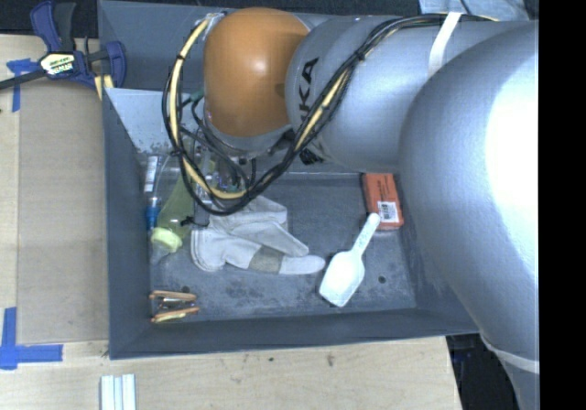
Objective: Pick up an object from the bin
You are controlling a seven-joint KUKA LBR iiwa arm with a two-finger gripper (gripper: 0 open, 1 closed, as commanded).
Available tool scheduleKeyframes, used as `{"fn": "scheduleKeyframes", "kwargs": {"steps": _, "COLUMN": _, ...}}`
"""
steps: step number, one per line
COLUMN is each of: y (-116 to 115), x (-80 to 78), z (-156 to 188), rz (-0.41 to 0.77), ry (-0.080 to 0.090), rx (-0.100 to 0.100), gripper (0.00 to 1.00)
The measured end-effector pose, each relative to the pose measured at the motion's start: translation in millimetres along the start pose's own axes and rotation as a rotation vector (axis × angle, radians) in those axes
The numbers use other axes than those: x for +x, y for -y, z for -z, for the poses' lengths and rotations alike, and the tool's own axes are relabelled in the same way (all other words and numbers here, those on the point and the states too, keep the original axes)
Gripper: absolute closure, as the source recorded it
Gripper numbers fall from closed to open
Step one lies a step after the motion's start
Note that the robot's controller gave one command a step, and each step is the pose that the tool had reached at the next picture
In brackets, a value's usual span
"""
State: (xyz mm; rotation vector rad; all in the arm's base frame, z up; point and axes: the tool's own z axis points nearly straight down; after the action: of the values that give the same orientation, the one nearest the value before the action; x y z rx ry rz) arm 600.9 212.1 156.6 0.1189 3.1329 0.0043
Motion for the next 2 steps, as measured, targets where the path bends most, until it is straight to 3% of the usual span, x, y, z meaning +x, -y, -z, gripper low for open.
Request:
{"fn": "scheduleKeyframes", "kwargs": {"steps": 1, "y": 11.6, "x": -3.7, "z": -55.0, "rz": -0.138, "ry": 0.004, "rx": 0.000, "gripper": 0.00}}
{"fn": "scheduleKeyframes", "kwargs": {"steps": 2, "y": 20.8, "x": -14.9, "z": -70.7, "rz": -0.098, "ry": 0.020, "rx": -0.008, "gripper": 0.00}}
